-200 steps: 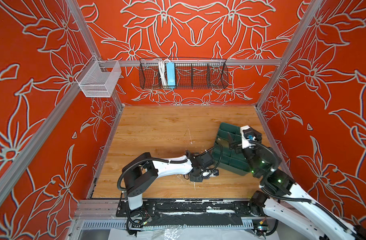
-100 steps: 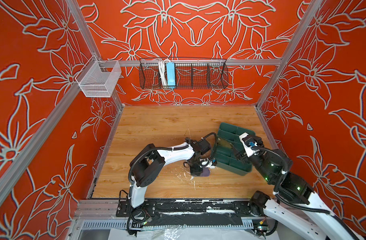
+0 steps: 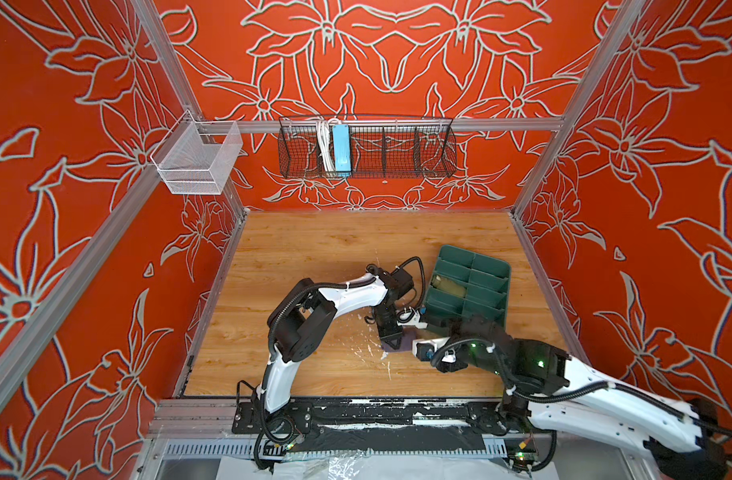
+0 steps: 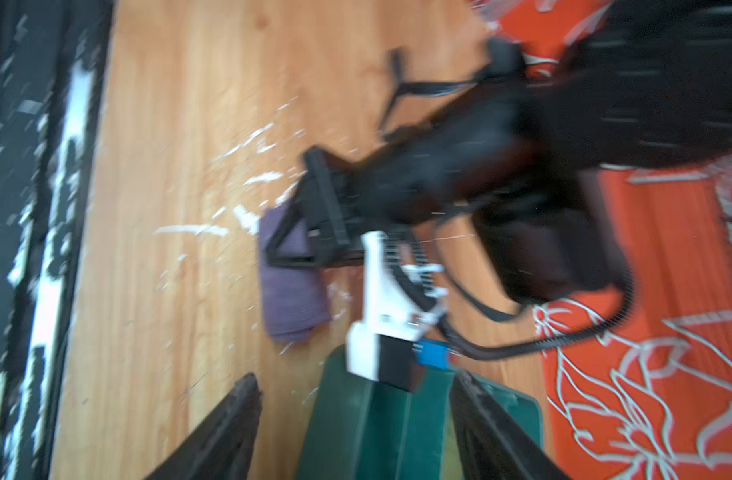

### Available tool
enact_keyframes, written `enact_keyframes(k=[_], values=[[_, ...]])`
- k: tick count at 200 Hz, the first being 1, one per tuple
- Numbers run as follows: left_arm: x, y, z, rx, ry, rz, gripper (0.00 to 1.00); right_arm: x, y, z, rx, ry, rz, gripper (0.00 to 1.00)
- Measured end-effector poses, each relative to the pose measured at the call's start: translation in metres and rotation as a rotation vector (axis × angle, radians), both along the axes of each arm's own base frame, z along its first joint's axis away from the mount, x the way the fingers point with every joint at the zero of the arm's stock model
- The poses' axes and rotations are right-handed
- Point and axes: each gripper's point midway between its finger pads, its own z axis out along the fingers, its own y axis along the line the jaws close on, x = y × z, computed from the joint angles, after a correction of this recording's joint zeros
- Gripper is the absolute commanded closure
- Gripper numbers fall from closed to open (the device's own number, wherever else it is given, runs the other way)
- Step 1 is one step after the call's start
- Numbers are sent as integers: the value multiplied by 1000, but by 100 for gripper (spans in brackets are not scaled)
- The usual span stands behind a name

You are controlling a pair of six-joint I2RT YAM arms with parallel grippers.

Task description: Roll the socks

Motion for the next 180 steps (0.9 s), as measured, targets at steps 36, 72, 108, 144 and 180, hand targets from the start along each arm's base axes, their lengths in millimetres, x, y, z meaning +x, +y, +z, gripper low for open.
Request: enact_keyframes(k=[36, 72, 108, 144, 180], values=[[1, 0, 0, 7, 18, 5, 100, -11, 7, -47, -126, 13, 88, 23], [1, 0, 0, 7, 23, 6, 100, -4, 8, -89, -223, -15, 110, 22], [1, 0, 0, 7, 22, 6, 100, 12, 19, -106, -253, -4, 66, 23], [1, 0, 0, 9, 26, 19, 100, 37, 27, -112, -252, 21, -17, 27], [2, 1, 0, 8, 40, 42, 100, 46, 31, -127, -279, 45, -47, 38]])
